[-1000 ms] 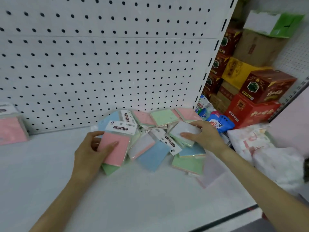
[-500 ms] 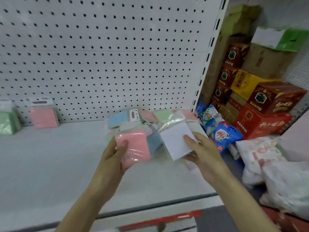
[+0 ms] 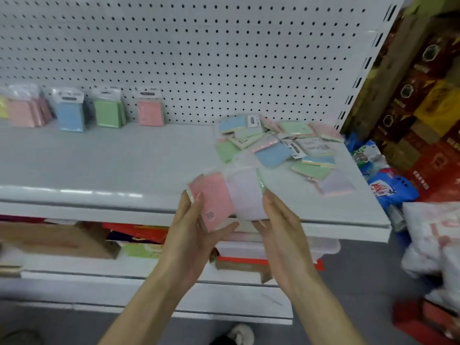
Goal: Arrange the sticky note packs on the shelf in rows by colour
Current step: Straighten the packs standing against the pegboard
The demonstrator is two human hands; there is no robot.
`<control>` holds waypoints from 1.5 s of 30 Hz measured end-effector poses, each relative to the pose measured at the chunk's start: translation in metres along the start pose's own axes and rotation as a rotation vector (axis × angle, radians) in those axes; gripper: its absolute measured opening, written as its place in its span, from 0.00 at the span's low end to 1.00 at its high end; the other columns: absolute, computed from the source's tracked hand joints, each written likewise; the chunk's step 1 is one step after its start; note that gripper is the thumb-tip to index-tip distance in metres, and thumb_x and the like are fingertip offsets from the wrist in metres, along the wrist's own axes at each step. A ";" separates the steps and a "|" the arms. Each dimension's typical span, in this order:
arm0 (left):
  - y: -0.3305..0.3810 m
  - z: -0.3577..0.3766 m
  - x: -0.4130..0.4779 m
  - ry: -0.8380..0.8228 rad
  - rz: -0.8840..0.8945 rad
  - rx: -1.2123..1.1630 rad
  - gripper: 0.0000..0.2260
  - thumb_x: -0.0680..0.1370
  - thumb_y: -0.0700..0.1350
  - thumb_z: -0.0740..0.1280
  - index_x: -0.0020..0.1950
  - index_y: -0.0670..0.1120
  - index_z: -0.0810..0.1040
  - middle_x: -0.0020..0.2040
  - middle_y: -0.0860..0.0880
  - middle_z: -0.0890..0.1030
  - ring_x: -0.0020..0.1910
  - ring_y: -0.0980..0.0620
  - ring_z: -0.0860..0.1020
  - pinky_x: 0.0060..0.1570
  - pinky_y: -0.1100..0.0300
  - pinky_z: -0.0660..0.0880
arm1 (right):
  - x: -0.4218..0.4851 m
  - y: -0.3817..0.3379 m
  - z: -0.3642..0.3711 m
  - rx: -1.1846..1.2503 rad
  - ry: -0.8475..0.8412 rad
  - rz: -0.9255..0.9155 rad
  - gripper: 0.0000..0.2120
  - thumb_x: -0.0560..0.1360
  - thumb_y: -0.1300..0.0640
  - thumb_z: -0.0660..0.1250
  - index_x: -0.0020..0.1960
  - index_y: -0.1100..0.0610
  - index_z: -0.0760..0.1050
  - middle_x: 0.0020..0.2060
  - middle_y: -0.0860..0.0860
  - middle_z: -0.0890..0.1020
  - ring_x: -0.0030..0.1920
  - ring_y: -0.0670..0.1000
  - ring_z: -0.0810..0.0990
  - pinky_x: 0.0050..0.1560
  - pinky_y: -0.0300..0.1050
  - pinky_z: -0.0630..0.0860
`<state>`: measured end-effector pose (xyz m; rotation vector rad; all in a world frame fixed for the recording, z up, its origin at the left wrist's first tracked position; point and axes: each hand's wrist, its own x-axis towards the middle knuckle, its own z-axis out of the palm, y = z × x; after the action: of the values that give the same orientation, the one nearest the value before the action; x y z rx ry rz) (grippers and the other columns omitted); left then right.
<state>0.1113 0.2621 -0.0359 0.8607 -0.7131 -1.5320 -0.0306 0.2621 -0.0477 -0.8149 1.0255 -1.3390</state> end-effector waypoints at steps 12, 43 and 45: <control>0.054 -0.126 0.014 -0.001 -0.008 -0.144 0.23 0.80 0.56 0.55 0.70 0.45 0.70 0.64 0.42 0.78 0.64 0.44 0.76 0.64 0.42 0.71 | 0.021 0.078 0.146 -0.216 -0.079 -0.153 0.15 0.76 0.50 0.60 0.59 0.48 0.79 0.60 0.42 0.79 0.63 0.40 0.74 0.66 0.43 0.70; 0.229 -0.396 0.146 -0.071 -0.001 0.394 0.11 0.75 0.39 0.68 0.57 0.42 0.78 0.51 0.42 0.84 0.52 0.41 0.82 0.54 0.43 0.78 | 0.151 0.149 0.390 -0.349 -0.080 -0.139 0.19 0.70 0.68 0.71 0.50 0.45 0.81 0.40 0.49 0.78 0.40 0.48 0.73 0.45 0.40 0.73; 0.230 -0.396 0.154 -0.060 0.003 0.397 0.11 0.74 0.38 0.69 0.56 0.41 0.78 0.51 0.43 0.84 0.52 0.41 0.82 0.53 0.44 0.79 | 0.155 0.150 0.391 -0.339 -0.081 -0.180 0.22 0.70 0.69 0.71 0.53 0.42 0.80 0.34 0.55 0.75 0.38 0.50 0.70 0.45 0.40 0.71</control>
<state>0.5609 0.0899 -0.0792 1.1085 -1.0847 -1.4395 0.3796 0.0863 -0.0615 -1.2301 1.1532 -1.2867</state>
